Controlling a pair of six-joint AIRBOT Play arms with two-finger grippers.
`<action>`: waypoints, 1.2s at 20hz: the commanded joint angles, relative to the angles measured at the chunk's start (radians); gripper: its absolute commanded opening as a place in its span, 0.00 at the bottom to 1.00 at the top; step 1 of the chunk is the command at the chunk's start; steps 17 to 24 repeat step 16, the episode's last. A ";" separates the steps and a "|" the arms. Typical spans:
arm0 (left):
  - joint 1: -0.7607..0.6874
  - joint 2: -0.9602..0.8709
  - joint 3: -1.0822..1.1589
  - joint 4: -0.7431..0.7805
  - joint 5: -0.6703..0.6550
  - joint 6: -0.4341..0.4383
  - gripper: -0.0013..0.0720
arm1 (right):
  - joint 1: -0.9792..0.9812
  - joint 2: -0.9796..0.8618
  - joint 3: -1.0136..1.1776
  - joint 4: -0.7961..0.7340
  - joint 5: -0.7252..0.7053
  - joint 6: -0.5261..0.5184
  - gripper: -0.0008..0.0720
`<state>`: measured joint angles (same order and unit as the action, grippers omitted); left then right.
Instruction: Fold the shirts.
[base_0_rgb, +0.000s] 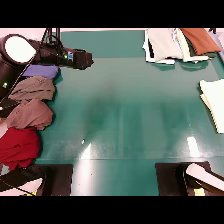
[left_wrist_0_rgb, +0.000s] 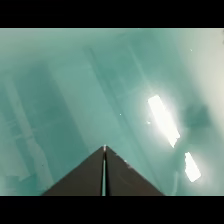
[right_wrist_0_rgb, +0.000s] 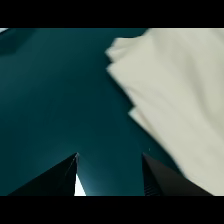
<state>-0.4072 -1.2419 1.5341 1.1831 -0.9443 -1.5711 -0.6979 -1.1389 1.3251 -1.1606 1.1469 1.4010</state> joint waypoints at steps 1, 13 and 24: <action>0.000 0.000 0.000 -0.001 -0.005 0.000 0.05 | 0.278 0.058 -0.035 0.066 -0.005 0.000 0.62; 0.000 0.000 0.000 -0.002 0.039 0.000 0.05 | 0.896 0.100 -0.084 -0.019 -0.055 0.001 0.04; 0.000 0.000 0.000 -0.002 0.039 0.000 0.05 | 0.902 0.100 -0.084 -0.016 -0.048 0.003 0.04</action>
